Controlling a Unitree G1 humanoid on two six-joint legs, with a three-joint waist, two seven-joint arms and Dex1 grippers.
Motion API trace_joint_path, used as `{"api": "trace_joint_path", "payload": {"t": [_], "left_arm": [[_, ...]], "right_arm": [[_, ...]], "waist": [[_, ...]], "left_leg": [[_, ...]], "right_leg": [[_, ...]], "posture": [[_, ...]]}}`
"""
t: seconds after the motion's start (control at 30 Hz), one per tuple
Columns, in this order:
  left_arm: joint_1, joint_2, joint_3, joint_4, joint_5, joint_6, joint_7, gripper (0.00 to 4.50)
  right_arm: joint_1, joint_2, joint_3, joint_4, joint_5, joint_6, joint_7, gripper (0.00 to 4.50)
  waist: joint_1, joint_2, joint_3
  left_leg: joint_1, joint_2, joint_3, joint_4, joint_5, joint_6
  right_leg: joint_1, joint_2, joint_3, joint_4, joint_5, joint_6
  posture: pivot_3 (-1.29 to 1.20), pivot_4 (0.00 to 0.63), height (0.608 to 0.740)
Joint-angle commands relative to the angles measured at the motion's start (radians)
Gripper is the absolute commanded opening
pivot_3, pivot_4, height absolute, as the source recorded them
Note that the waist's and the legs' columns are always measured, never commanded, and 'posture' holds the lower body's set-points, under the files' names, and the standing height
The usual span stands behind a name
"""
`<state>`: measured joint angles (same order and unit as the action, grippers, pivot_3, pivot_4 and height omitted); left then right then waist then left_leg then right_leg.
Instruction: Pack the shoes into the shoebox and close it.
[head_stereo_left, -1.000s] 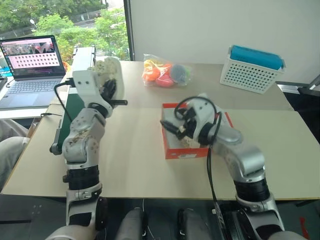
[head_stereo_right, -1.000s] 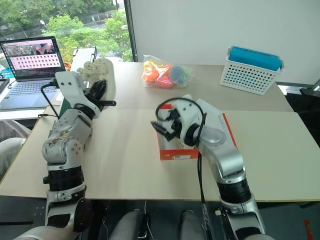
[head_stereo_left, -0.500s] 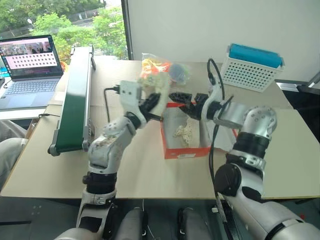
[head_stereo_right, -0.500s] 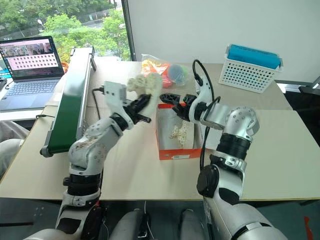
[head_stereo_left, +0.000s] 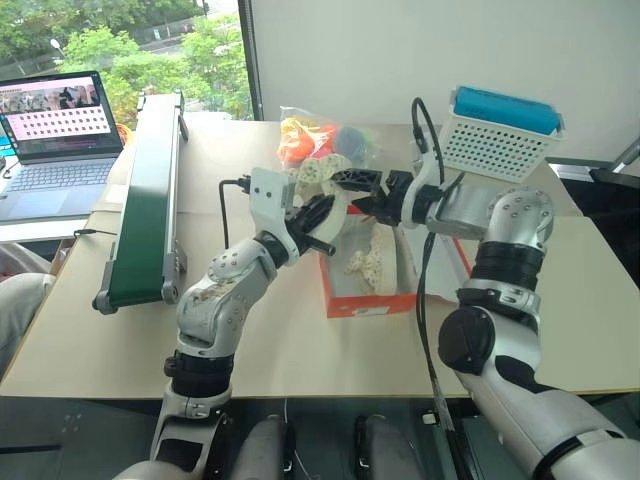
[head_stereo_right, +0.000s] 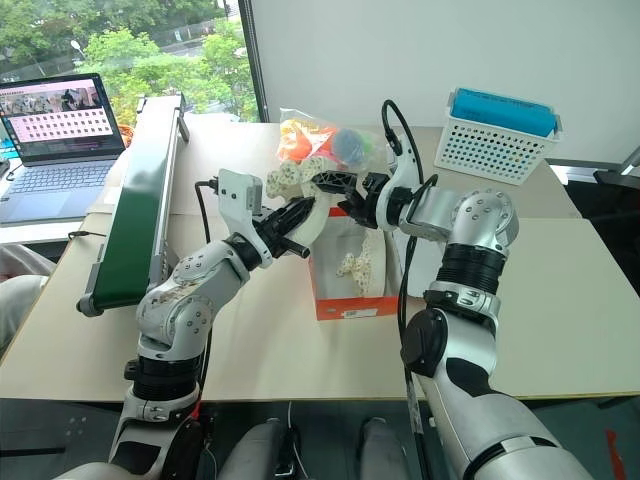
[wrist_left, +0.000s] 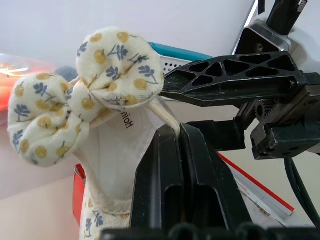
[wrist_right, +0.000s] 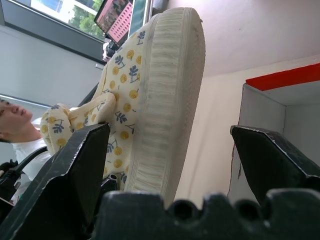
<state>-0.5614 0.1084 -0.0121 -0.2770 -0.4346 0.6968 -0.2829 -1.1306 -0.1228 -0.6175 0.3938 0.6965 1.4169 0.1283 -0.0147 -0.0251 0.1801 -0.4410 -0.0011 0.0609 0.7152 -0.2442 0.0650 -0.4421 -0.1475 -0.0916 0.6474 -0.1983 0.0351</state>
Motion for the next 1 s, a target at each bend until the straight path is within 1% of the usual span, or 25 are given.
{"api": "trace_joint_path", "payload": {"t": [0.03, 0.1, 0.17, 0.23, 0.27, 0.37, 0.47, 0.6, 0.7, 0.73, 0.77, 0.9, 0.97, 1.0], "left_arm": [[-0.010, -0.007, -0.021, -0.062, -0.026, -0.009, -0.025, 0.00], [-0.009, -0.007, -0.019, -0.063, -0.025, -0.008, -0.023, 0.00], [-0.006, -0.005, -0.018, -0.063, -0.023, -0.009, -0.024, 0.00], [-0.005, -0.005, -0.015, -0.063, -0.023, -0.009, -0.022, 0.00], [-0.006, -0.005, -0.015, -0.063, -0.023, -0.009, -0.022, 0.00], [-0.009, -0.006, -0.014, -0.056, -0.020, -0.014, -0.023, 0.00], [-0.010, -0.007, -0.014, -0.051, -0.018, -0.017, -0.024, 0.00], [-0.011, -0.001, -0.029, -0.033, 0.000, -0.015, -0.025, 0.00], [0.003, 0.028, -0.061, -0.012, 0.058, -0.045, -0.027, 0.00], [0.006, 0.028, -0.061, -0.009, 0.066, -0.055, -0.025, 0.64], [0.008, 0.027, -0.058, -0.008, 0.067, -0.060, -0.023, 0.83], [0.025, 0.059, -0.083, -0.024, 0.083, -0.069, -0.058, 2.37], [0.031, 0.065, -0.080, -0.035, 0.090, -0.072, -0.053, 2.37], [0.033, 0.068, -0.079, -0.038, 0.094, -0.073, -0.048, 2.37]], "right_arm": [[-0.039, 0.018, 0.004, -0.030, 0.037, -0.068, 0.012, 3.98], [-0.035, 0.026, 0.005, -0.034, 0.040, -0.076, 0.008, 3.49], [-0.030, 0.038, 0.002, -0.041, 0.050, -0.082, -0.001, 2.76], [-0.027, 0.049, -0.001, -0.047, 0.060, -0.087, -0.010, 2.15], [-0.027, 0.054, -0.004, -0.049, 0.065, -0.089, -0.014, 1.63], [-0.026, 0.067, -0.016, -0.052, 0.082, -0.093, -0.031, 0.78], [-0.024, 0.077, -0.024, -0.059, 0.093, -0.090, -0.050, 0.55], [-0.022, 0.088, -0.044, -0.067, 0.103, -0.088, -0.093, 0.50], [-0.017, 0.101, -0.068, -0.095, 0.124, -0.110, -0.131, 0.50], [-0.015, 0.106, -0.073, -0.106, 0.131, -0.116, -0.142, 0.49], [-0.013, 0.110, -0.077, -0.114, 0.137, -0.118, -0.150, 0.49], [0.001, 0.131, -0.101, -0.161, 0.136, -0.165, -0.212, 0.49], [0.017, 0.115, -0.084, -0.187, 0.098, -0.224, -0.230, 0.49], [0.030, 0.091, -0.049, -0.201, 0.055, -0.261, -0.232, 0.49]], "waist": [[0.000, 0.000, 0.000], [0.000, 0.000, 0.000], [0.000, 0.000, 0.000], [0.001, 0.000, 0.000], [0.001, 0.000, 0.000], [0.001, 0.000, 0.000], [0.001, 0.000, 0.000], [0.001, 0.000, 0.000], [0.000, 0.000, 0.000], [0.001, 0.000, 0.000], [0.001, 0.000, 0.000], [0.001, 0.000, 0.000], [0.000, 0.000, 0.000], [0.002, 0.000, 0.000]], "left_leg": [[0.000, 0.000, 0.000, 0.000, 0.000, 0.000], [0.000, 0.000, 0.000, 0.000, 0.000, 0.000], [0.000, 0.000, 0.000, 0.000, 0.000, 0.000], [0.000, 0.000, 0.000, 0.000, 0.000, 0.000], [0.000, 0.000, 0.000, 0.000, 0.000, 0.000], [0.000, 0.000, 0.000, 0.000, 0.000, 0.000], [0.000, 0.000, 0.000, 0.000, 0.000, 0.000], [0.000, 0.000, 0.000, 0.000, 0.000, 0.000], [0.000, 0.000, 0.000, 0.000, 0.000, 0.000], [0.000, 0.000, 0.000, 0.000, 0.000, 0.000], [0.000, 0.000, 0.000, 0.000, 0.000, 0.000], [0.000, 0.000, 0.000, -0.001, 0.000, 0.000], [0.000, 0.000, 0.000, -0.001, 0.000, 0.000], [0.000, 0.000, 0.000, -0.001, 0.000, -0.001]], "right_leg": [[0.000, 0.000, 0.000, 0.000, 0.000, 0.000], [0.000, 0.000, 0.000, 0.000, 0.000, 0.000], [0.000, 0.000, 0.000, 0.000, 0.000, 0.000], [0.000, 0.000, 0.000, 0.000, 0.000, 0.000], [0.000, 0.000, 0.000, 0.000, 0.000, 0.000], [0.000, 0.000, 0.000, 0.000, 0.000, 0.000], [0.000, 0.000, 0.000, 0.000, 0.000, 0.000], [0.000, 0.000, 0.000, 0.000, 0.000, 0.000], [0.000, 0.000, 0.000, 0.000, 0.000, 0.000], [0.000, 0.000, 0.000, 0.000, 0.000, 0.000], [0.000, 0.000, 0.000, 0.000, 0.000, 0.000], [0.000, 0.000, 0.000, 0.000, 0.000, 0.000], [0.000, 0.000, 0.000, 0.000, 0.000, 0.000], [-0.001, 0.000, 0.000, 0.000, 0.000, 0.000]], "posture": [[0.00, 0.150, 0.699], [0.00, 0.150, 0.699], [0.00, 0.150, 0.699], [0.00, 0.150, 0.699], [0.00, 0.150, 0.699], [0.00, 0.150, 0.699], [0.00, 0.150, 0.699], [0.00, 0.150, 0.699], [0.00, 0.150, 0.699], [0.00, 0.150, 0.699], [0.00, 0.150, 0.699], [0.00, 0.150, 0.699], [0.00, 0.150, 0.699], [0.00, 0.150, 0.699]]}}
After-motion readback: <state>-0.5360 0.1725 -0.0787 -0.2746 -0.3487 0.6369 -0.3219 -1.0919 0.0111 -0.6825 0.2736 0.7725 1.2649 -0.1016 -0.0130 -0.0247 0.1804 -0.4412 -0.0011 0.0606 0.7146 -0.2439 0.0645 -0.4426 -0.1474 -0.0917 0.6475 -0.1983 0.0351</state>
